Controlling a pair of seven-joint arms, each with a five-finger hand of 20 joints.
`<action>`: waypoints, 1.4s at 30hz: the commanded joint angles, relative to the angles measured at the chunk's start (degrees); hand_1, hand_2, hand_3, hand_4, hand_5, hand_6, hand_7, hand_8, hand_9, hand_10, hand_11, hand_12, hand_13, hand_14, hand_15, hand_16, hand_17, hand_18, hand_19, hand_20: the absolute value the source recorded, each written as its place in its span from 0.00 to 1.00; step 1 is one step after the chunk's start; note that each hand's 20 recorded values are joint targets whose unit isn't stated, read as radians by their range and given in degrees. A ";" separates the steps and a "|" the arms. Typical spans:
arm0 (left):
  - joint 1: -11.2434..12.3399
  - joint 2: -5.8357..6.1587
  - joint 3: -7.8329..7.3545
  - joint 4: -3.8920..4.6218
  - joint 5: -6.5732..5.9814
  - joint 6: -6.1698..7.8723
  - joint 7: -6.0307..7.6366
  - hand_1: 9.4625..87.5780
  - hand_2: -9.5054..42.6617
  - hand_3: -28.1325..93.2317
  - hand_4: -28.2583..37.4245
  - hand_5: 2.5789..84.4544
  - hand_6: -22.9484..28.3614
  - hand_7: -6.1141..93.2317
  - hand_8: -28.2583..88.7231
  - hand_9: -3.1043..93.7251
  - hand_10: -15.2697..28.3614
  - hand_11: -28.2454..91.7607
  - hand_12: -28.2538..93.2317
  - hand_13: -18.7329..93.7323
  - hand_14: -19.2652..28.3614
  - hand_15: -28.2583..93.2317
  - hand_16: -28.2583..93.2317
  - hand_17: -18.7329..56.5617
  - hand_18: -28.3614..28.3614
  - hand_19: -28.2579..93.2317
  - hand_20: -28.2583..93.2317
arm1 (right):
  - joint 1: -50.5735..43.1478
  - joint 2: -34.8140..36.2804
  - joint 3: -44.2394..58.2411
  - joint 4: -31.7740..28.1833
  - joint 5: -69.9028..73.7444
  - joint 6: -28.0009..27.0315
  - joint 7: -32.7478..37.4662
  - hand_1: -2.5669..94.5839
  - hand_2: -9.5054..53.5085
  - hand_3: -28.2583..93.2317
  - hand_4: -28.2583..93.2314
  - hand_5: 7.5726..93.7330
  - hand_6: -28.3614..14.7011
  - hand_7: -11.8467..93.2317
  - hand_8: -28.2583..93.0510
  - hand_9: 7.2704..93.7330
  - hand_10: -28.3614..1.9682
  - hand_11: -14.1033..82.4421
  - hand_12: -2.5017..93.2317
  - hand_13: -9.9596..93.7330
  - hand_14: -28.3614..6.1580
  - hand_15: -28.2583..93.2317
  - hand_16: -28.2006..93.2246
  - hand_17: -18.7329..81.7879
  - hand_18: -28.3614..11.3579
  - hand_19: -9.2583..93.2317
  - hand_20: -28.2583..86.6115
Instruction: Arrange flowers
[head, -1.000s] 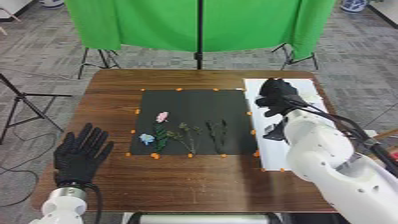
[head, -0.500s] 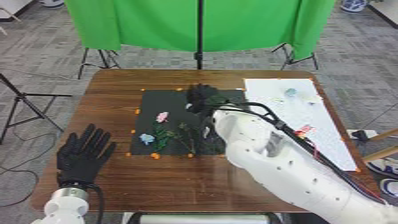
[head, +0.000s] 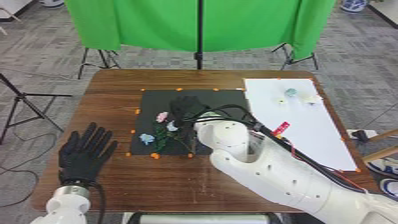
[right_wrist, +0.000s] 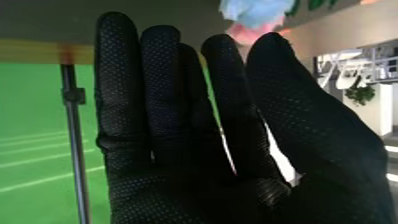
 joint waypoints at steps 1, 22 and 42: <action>-0.23 -0.25 0.23 1.16 0.09 0.59 -1.31 0.23 0.48 0.84 0.00 0.48 0.57 0.22 0.15 0.39 0.67 0.40 0.32 0.41 0.67 0.48 0.21 0.20 0.71 0.46 0.34 | -1.69 -1.32 3.22 -0.67 -1.34 -1.43 -0.03 0.51 0.13 0.84 0.02 0.57 0.50 0.33 0.21 0.51 0.27 0.49 0.28 0.58 0.40 0.66 0.39 0.62 0.39 0.72 0.34; 2.52 -0.37 -0.71 -0.22 -0.32 -0.22 0.72 0.23 0.47 0.85 0.00 0.48 0.56 0.24 0.14 0.40 0.67 0.43 0.32 0.41 0.68 0.52 0.19 0.19 0.71 0.47 0.35 | -7.73 11.87 24.70 -0.76 5.74 9.33 11.44 0.46 0.08 0.88 0.03 0.51 0.48 0.31 0.15 0.45 0.21 0.34 0.23 0.48 0.29 0.62 0.34 0.49 0.25 0.69 0.32; 2.61 -0.73 -0.81 -0.38 0.10 0.83 0.49 0.23 0.47 0.85 0.00 0.48 0.56 0.25 0.14 0.40 0.67 0.44 0.31 0.41 0.68 0.53 0.18 0.19 0.72 0.48 0.34 | -11.38 13.71 27.18 5.28 6.34 2.03 15.21 0.48 0.07 0.88 0.02 0.50 0.50 0.30 0.15 0.41 0.27 0.28 0.20 0.43 0.29 0.57 0.32 0.45 0.19 0.72 0.37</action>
